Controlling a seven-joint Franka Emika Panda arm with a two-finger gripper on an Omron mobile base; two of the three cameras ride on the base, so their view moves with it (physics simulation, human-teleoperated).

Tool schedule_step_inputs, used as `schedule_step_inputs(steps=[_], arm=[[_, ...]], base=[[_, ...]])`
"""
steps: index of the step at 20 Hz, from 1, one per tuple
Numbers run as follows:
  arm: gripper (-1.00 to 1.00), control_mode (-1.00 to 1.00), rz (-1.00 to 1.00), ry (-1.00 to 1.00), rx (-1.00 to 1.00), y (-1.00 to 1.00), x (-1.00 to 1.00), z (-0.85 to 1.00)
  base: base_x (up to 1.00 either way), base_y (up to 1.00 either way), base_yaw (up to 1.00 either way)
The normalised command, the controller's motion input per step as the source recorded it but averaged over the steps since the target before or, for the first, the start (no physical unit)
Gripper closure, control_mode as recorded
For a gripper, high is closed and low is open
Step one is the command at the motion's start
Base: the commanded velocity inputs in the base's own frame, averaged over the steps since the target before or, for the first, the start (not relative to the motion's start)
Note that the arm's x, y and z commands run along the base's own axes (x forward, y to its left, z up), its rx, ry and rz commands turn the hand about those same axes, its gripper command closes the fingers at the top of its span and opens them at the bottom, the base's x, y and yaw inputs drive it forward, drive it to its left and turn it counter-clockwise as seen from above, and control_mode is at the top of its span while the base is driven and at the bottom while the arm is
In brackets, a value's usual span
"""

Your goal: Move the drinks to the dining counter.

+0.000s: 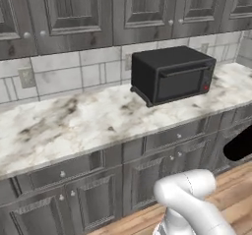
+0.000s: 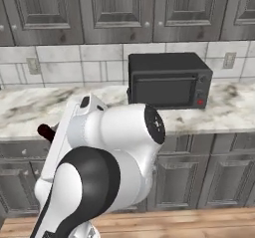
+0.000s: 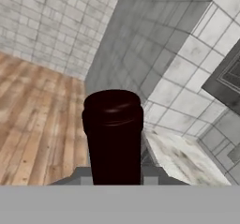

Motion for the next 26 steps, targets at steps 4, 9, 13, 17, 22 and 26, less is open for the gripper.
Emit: schedule_step_inputs(steps=[4,9,13,17,22,26], arm=[[1.00,1.00,0.00,0.00,0.00,0.00,0.00,0.00],[1.00,1.00,0.00,0.00,0.00,0.00,0.00,0.00],[1.00,1.00,0.00,0.00,0.00,0.00,0.00,0.00],[1.00,1.00,0.00,0.00,0.00,0.00,0.00,0.00],[1.00,1.00,0.00,0.00,0.00,0.00,0.00,0.00],[1.00,1.00,0.00,0.00,0.00,0.00,0.00,0.00]], base=[[0.04,0.00,-0.56],[-0.19,0.18,-0.54],[-0.87,0.27,-0.47],[-1.00,0.34,-0.38],[-1.00,0.46,-0.36],[-0.97,0.75,-0.44]])
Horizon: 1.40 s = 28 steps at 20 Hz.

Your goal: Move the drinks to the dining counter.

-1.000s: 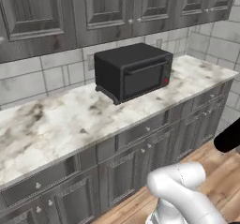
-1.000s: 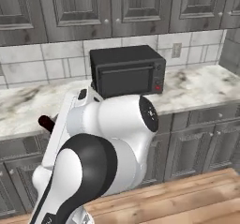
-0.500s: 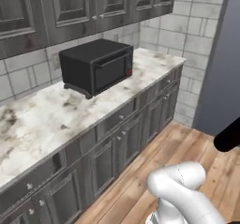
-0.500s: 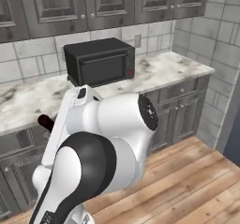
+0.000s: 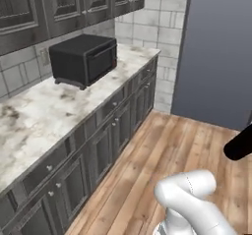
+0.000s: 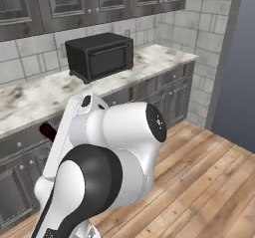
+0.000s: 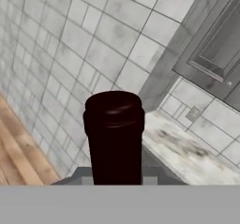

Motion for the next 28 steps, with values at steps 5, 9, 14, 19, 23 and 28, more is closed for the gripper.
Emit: schedule_step_inputs(steps=[5,9,14,19,23,28], arm=[[1.00,1.00,0.00,0.00,0.00,0.00,0.00,0.00],[1.00,1.00,0.00,0.00,0.00,0.00,0.00,0.00],[1.00,1.00,0.00,0.00,0.00,0.00,0.00,0.00],[1.00,1.00,0.00,0.00,0.00,0.00,0.00,0.00],[1.00,1.00,0.00,0.00,0.00,0.00,0.00,0.00],[1.00,1.00,0.00,0.00,0.00,0.00,0.00,0.00]], base=[[-0.64,0.80,-0.60],[-0.58,0.83,-0.59],[-0.61,0.50,-0.49],[-0.68,-0.15,-0.37],[-0.12,-0.56,-0.41],[0.00,-0.47,-0.44]])
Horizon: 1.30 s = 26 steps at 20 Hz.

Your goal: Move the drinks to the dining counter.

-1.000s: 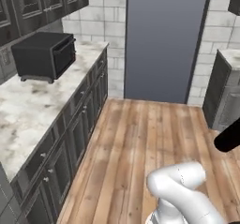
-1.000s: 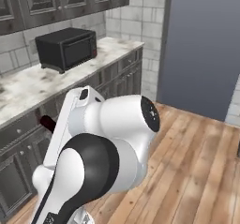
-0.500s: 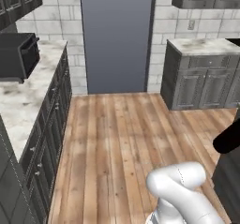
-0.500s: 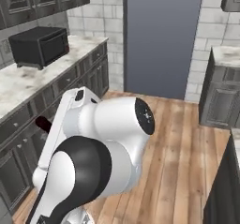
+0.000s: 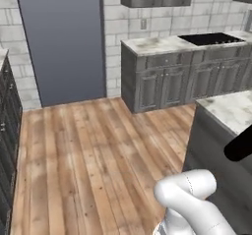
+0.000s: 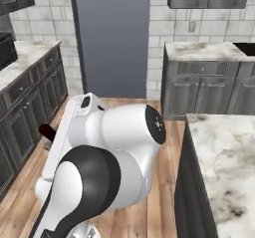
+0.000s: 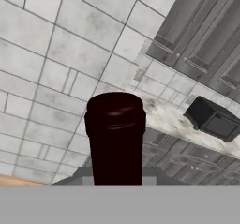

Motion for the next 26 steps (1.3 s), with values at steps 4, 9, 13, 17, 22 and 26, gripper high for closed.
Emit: schedule_step_inputs(steps=[4,9,13,17,22,26], arm=[[1.00,1.00,0.00,0.00,0.00,0.00,0.00,0.00],[1.00,1.00,0.00,0.00,0.00,0.00,0.00,0.00],[1.00,1.00,0.00,0.00,0.00,0.00,0.00,0.00],[1.00,1.00,0.00,0.00,0.00,0.00,0.00,0.00],[1.00,1.00,0.00,0.00,0.00,0.00,0.00,0.00],[1.00,1.00,0.00,0.00,0.00,0.00,0.00,0.00]], base=[[0.00,-0.32,-0.44],[-0.10,-0.19,-0.45],[-0.83,-0.04,-0.43],[-1.00,0.00,-0.42],[-0.81,0.00,-0.51],[-0.14,-0.07,-0.58]])
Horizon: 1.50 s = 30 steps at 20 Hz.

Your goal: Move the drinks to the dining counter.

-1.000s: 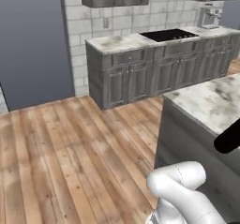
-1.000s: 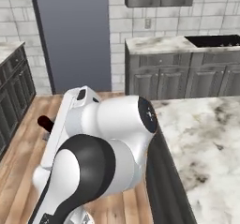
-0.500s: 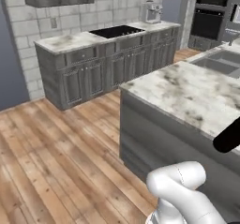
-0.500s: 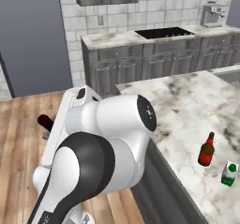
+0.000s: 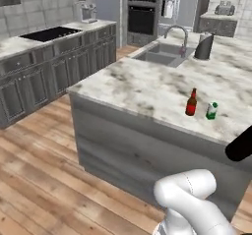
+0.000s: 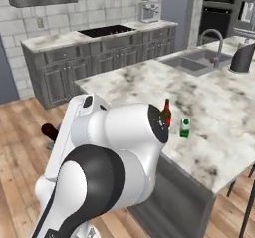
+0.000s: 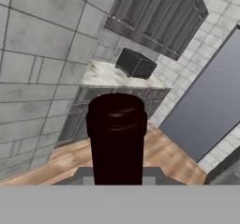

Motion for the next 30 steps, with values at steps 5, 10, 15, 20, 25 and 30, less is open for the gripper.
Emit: schedule_step_inputs(steps=[5,10,15,20,25,30], arm=[[1.00,1.00,0.00,0.00,0.00,0.00,0.00,0.00],[1.00,1.00,0.00,0.00,0.00,0.00,0.00,0.00],[1.00,1.00,0.00,0.00,0.00,0.00,0.00,0.00],[1.00,1.00,0.00,0.00,0.00,0.00,0.00,0.00],[1.00,1.00,0.00,0.00,0.00,0.00,0.00,0.00],[1.00,1.00,0.00,0.00,0.00,0.00,0.00,0.00]], base=[[0.20,-0.15,-0.54],[0.46,0.00,-0.50],[0.54,0.00,-0.50],[0.79,0.08,-0.41],[0.75,0.35,-0.40],[0.28,0.92,-0.42]])
